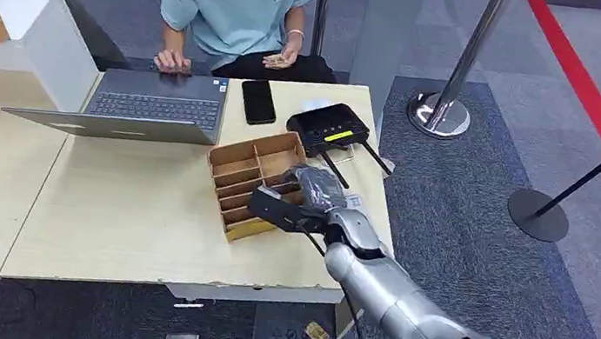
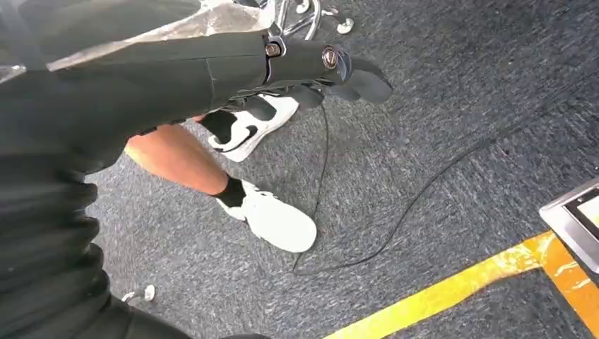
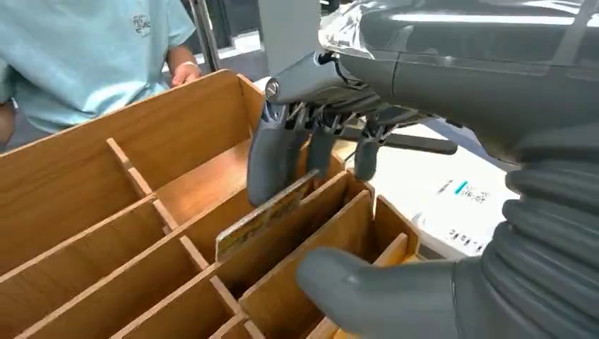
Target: Pass the card to the sensor for recognition and then transmit it.
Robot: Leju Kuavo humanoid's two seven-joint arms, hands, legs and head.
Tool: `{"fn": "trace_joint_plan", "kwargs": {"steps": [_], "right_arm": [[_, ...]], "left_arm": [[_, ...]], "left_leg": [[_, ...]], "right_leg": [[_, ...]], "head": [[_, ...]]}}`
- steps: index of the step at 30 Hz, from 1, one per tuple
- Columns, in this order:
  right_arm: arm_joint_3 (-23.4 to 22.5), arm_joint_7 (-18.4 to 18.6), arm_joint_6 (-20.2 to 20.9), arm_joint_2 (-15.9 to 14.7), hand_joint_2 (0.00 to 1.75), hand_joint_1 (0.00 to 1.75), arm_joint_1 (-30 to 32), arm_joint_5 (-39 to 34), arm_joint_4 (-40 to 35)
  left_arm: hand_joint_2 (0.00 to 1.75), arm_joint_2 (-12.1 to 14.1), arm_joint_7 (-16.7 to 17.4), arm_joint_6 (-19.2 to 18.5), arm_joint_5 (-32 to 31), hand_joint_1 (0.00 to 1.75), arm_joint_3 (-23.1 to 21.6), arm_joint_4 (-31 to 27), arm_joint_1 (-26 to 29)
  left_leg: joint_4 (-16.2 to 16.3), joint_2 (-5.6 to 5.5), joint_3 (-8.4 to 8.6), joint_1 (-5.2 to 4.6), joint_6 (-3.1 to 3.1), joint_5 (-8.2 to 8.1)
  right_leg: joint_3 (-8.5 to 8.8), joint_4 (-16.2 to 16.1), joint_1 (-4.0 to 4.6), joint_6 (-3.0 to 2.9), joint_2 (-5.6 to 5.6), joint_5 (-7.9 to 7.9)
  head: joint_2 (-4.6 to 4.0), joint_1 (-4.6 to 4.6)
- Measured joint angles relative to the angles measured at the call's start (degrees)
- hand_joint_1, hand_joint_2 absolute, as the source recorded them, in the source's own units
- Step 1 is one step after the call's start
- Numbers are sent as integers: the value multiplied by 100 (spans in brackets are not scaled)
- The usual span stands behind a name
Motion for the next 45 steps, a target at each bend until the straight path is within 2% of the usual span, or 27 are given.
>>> {"fn": "trace_joint_plan", "kwargs": {"steps": [3,4,6,9,12,13,15,17,18,19,30,36,39,45], "right_arm": [[-2,-20,-31,26,175,113,-3,-13,39],[-4,-29,-35,33,175,124,-3,-18,53],[-4,-63,-55,48,175,131,-3,-35,81],[-7,-103,-92,74,175,126,-4,-59,125],[-11,-120,-120,90,175,134,-6,-64,155],[-11,-120,-125,92,175,145,-6,-64,160],[-11,-123,-127,94,175,148,-6,-66,168],[-13,-136,-140,98,175,161,-7,-72,186],[-13,-140,-147,103,175,173,-7,-72,188],[-13,-149,-155,109,175,175,-8,-72,199],[-66,-169,-278,105,175,175,-227,-123,208],[-118,120,-162,-48,175,175,-723,63,0],[-166,253,35,-147,175,175,-1081,170,-131],[-195,380,181,-225,175,175,-1627,422,-273]], "left_arm": [[175,0,4,0,-2,0,0,0,1],[175,0,4,0,-2,0,0,0,0],[175,0,4,0,-2,0,0,0,0],[175,-2,7,0,-2,0,0,0,0],[175,-2,22,0,-2,0,0,0,0],[175,-4,24,-2,-2,0,0,0,0],[175,-4,24,-2,-2,0,0,0,0],[175,-4,24,-2,0,0,0,0,0],[175,-4,24,-2,0,0,0,0,0],[175,-7,22,-2,0,0,0,0,0],[175,-9,9,-35,-52,0,0,0,1],[175,-9,-2,-50,-109,0,0,0,6],[175,-13,0,-87,-149,0,0,0,1],[175,-46,0,-111,-208,0,0,0,-25]], "left_leg": [[0,0,0,0,0,0],[0,0,0,0,0,0],[0,0,0,0,0,0],[0,0,0,0,0,0],[0,0,1,0,0,0],[0,0,1,0,0,0],[0,0,2,0,0,0],[0,0,2,0,0,0],[0,0,2,0,0,0],[0,0,3,0,0,0],[1,0,3,0,0,0],[4,1,3,-1,0,1],[6,2,3,-1,0,2],[6,2,3,0,0,2]], "right_leg": [[0,0,0,0,0,0],[0,0,0,0,0,0],[0,0,0,0,0,0],[0,0,0,0,0,0],[1,0,0,0,0,0],[1,0,0,0,0,0],[1,0,0,0,0,0],[2,0,0,0,0,0],[2,0,0,0,0,0],[2,0,0,0,0,0],[1,0,0,-1,0,1],[0,1,0,-3,1,6],[1,1,0,-2,1,7],[1,1,0,-1,1,9]], "head": [[0,0],[0,0],[0,0],[0,0],[0,0],[0,0],[0,0],[0,0],[0,0],[0,0],[0,0],[0,2],[0,0],[0,0]]}}
